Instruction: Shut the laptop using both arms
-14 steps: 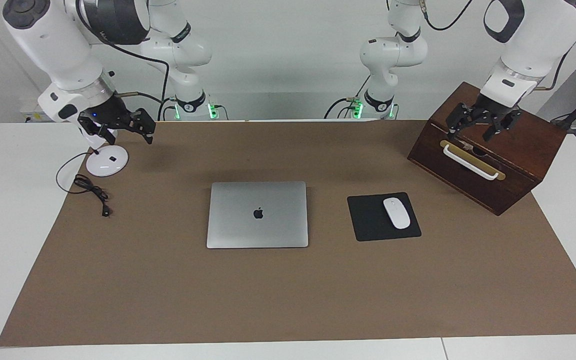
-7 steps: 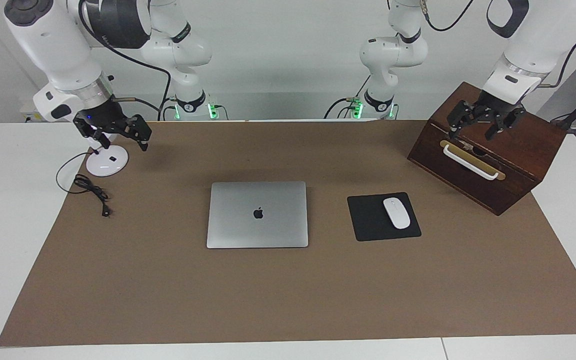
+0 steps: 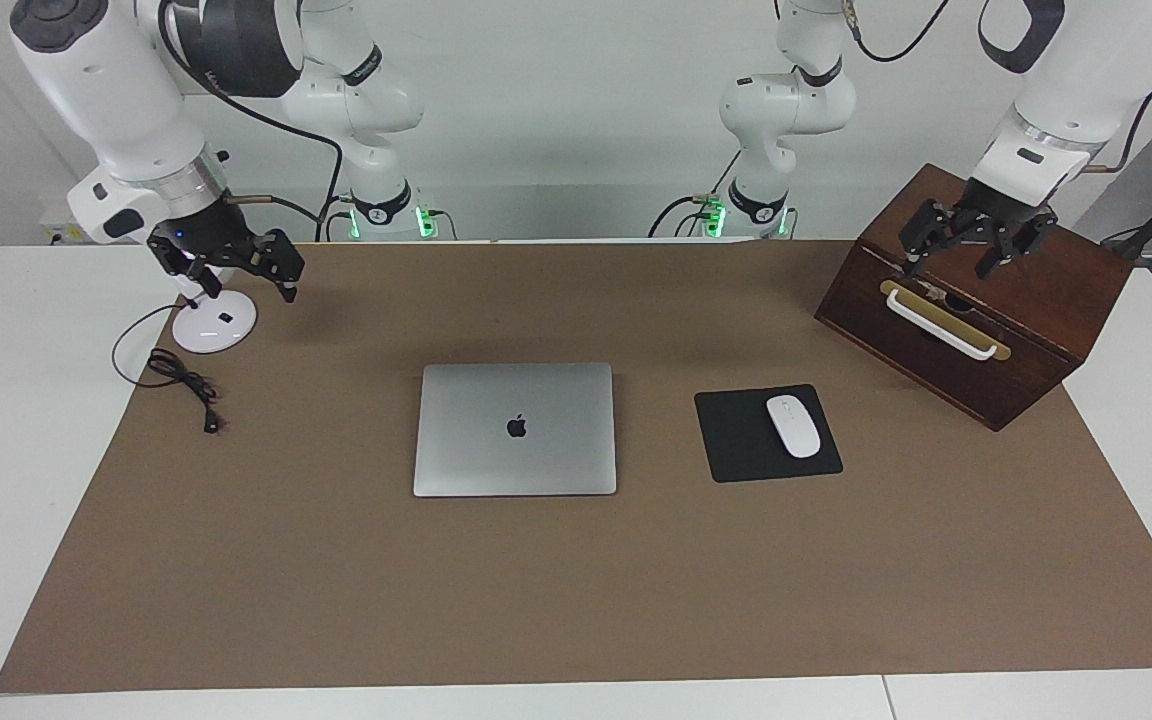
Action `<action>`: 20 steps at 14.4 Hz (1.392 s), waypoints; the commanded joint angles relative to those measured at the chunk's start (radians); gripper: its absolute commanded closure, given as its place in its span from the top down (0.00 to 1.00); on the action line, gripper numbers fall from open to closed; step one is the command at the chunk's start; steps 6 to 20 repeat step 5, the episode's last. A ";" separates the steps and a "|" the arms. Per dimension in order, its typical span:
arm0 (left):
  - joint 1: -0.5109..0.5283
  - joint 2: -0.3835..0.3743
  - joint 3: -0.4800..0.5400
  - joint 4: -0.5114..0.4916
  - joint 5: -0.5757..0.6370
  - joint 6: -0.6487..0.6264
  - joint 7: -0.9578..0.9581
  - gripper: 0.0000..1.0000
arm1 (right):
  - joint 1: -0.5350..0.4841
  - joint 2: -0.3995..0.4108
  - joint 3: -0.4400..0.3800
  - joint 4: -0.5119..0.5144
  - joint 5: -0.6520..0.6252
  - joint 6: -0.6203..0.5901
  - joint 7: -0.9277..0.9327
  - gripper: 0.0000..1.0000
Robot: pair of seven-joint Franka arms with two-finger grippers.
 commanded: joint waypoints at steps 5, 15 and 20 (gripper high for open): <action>-0.010 0.007 0.008 0.017 -0.001 0.011 -0.011 1.00 | -0.005 -0.005 0.006 -0.012 -0.008 0.030 0.008 1.00; -0.010 0.007 0.008 0.017 -0.001 0.011 -0.011 1.00 | -0.005 -0.005 0.006 -0.012 -0.008 0.030 0.008 1.00; -0.010 0.007 0.008 0.017 -0.001 0.011 -0.011 1.00 | -0.005 -0.005 0.006 -0.012 -0.008 0.030 0.008 1.00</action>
